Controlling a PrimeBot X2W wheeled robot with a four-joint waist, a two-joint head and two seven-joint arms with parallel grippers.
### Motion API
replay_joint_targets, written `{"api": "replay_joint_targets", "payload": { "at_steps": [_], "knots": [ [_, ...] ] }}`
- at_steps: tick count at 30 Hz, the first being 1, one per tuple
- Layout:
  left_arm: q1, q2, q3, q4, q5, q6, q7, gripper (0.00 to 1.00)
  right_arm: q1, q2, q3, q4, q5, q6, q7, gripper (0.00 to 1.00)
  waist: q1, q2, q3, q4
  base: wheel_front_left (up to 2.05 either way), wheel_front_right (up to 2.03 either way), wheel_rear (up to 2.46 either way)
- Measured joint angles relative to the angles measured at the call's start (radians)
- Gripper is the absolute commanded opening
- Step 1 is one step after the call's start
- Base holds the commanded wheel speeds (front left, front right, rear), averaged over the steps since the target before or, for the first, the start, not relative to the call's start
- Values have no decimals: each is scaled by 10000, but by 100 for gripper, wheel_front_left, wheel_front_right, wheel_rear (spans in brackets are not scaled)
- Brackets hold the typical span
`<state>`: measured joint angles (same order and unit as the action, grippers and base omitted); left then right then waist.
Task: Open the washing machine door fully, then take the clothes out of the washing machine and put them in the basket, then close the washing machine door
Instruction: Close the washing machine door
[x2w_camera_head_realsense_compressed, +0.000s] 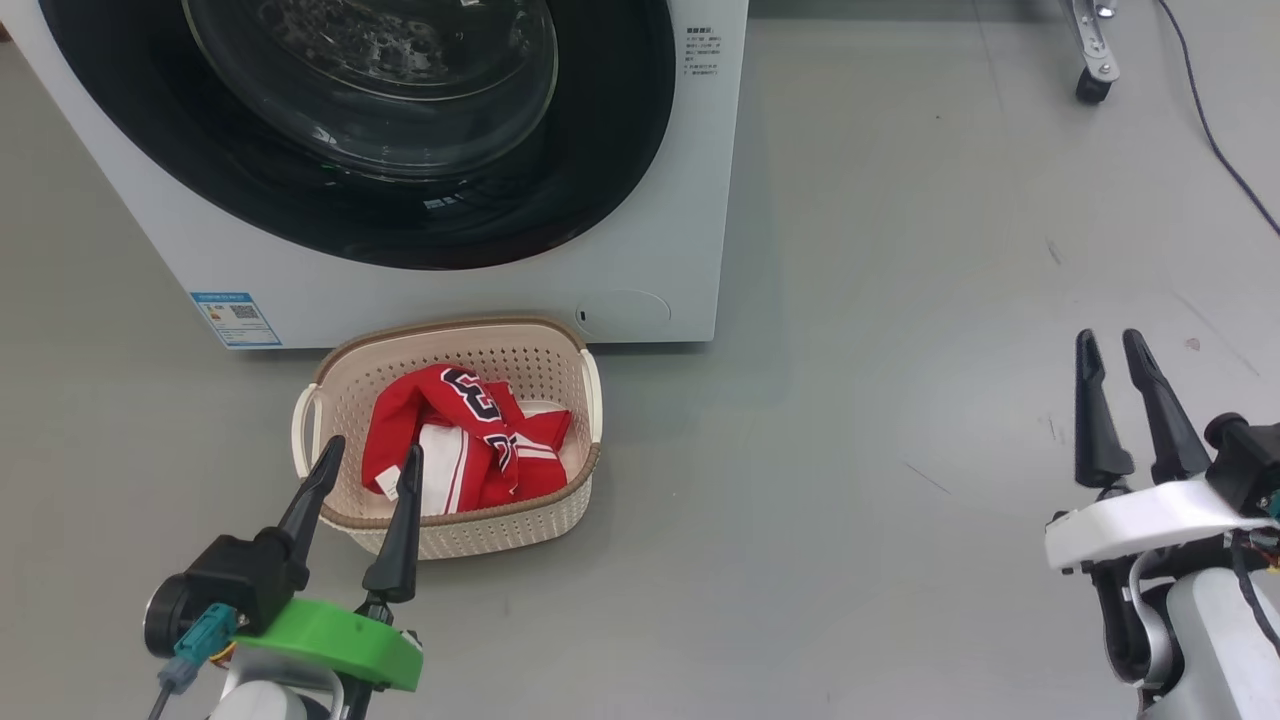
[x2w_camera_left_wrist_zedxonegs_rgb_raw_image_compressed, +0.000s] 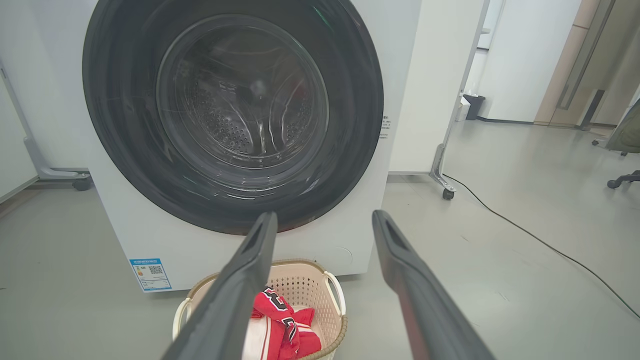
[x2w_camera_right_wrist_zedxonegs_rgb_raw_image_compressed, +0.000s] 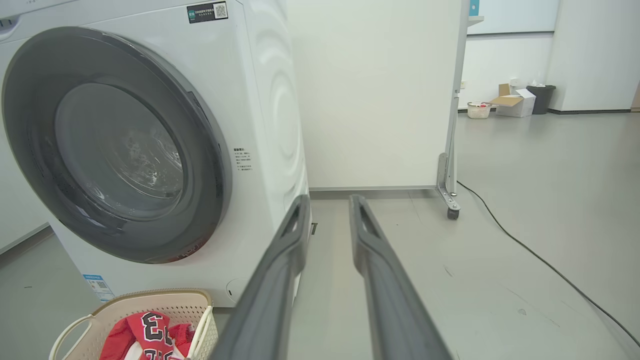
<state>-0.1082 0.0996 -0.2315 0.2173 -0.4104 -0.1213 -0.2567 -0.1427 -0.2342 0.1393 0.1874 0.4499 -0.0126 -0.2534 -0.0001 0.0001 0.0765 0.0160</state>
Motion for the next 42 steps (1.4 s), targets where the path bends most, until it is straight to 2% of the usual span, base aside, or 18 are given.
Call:
{"api": "replay_joint_targets", "payload": {
  "at_steps": [7, 22, 42],
  "knots": [
    [121, -65, 163, -370, 167, 0, 0, 100, 779, 127, -128, -334, -23, -2, 0, 100, 0, 0, -252, -208, 0, 0, 0],
    [375, -199, 608, -282, 251, 0, 0, 100, 1332, 257, -265, -982, -255, 10, 2, 100, 0, 0, -299, -321, 0, 0, 0],
    [476, -207, 408, -92, 98, 0, 0, 100, 1570, 445, -460, -1308, -477, 109, 0, 100, 0, 0, -354, -305, 0, 0, 0]
  ]
}}
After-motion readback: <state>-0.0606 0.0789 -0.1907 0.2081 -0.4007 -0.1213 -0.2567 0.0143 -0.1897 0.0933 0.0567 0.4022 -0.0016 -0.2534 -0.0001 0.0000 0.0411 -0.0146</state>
